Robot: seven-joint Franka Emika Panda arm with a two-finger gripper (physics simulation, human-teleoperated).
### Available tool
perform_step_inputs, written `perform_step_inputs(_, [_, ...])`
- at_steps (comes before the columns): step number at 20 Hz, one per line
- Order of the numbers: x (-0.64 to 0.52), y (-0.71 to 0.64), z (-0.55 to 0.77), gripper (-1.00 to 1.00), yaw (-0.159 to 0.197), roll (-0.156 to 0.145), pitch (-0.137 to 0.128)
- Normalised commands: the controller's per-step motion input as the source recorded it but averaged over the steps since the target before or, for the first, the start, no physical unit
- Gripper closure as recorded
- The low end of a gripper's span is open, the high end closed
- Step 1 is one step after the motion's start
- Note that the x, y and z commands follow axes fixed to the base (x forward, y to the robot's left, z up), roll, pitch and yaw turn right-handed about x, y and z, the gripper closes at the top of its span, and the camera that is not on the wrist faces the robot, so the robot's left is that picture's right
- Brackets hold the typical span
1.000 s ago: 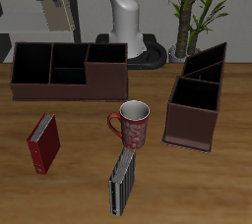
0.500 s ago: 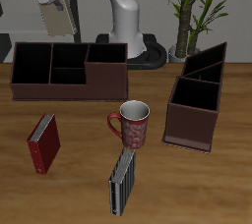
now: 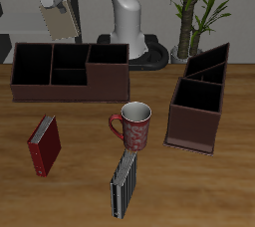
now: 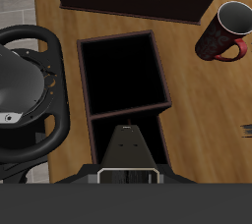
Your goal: Place the yellow book into the back desk caddy's back compartment
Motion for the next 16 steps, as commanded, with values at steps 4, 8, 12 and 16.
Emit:
perform_step_inputs(4, [0.01, 0.02, -0.08, 1.00, 0.033, -0.016, 0.023])
perform_step_inputs(8, [0.05, 0.10, -0.12, 1.00, 0.035, -0.003, 0.039])
perform_step_inputs(12, [0.02, 0.05, -0.07, 1.00, 0.035, -0.009, 0.024])
perform_step_inputs(16, [0.03, 0.07, -0.14, 1.00, 0.017, 0.010, 0.046])
